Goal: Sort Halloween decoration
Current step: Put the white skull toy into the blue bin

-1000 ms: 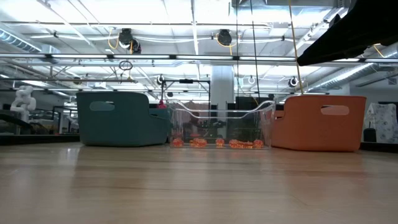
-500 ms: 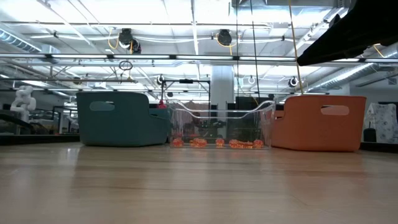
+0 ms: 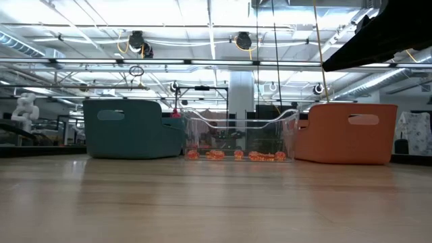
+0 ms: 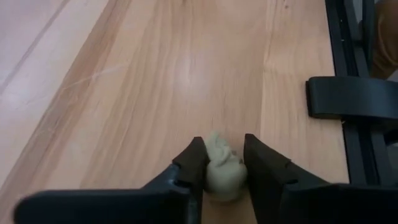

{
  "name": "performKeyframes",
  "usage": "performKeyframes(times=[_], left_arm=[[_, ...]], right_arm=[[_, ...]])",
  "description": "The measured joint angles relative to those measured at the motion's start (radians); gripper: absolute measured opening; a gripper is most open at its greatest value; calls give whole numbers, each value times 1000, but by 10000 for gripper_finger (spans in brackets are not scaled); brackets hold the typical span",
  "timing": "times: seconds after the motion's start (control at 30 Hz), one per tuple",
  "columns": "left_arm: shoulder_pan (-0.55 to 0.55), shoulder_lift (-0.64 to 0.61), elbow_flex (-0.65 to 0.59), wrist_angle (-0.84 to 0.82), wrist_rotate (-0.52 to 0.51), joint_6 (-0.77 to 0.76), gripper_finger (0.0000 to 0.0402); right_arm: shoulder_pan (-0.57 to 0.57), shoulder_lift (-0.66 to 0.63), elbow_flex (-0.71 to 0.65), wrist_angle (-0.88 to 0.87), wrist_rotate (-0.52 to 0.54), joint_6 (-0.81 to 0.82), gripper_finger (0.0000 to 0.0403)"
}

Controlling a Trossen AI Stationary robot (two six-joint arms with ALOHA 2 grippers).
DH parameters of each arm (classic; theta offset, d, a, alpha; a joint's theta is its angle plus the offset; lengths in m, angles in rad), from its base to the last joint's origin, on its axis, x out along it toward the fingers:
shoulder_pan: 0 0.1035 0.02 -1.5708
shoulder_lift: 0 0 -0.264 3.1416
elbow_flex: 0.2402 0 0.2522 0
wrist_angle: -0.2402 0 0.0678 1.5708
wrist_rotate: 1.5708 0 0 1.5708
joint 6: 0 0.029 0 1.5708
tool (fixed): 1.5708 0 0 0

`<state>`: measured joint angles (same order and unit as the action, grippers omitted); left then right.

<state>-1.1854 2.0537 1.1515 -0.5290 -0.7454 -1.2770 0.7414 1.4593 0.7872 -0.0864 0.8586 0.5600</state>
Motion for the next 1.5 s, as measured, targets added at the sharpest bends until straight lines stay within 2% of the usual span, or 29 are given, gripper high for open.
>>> performKeyframes(times=[0.13,0.6,0.8,1.2,1.5], left_arm=[[-1,0,1,-28,4,1,63],[61,-18,-3,-68,-27,116,80],[125,-107,-6,-92,-134,244,81],[320,-312,-5,-85,-224,790,83],[439,-395,-3,-50,-247,1168,83]], right_arm=[[0,0,0,0,0,-5,144],[0,0,0,0,0,-29,144],[0,0,0,0,0,-53,144],[-1,0,0,3,7,-68,144],[-2,0,0,0,8,-120,144]])
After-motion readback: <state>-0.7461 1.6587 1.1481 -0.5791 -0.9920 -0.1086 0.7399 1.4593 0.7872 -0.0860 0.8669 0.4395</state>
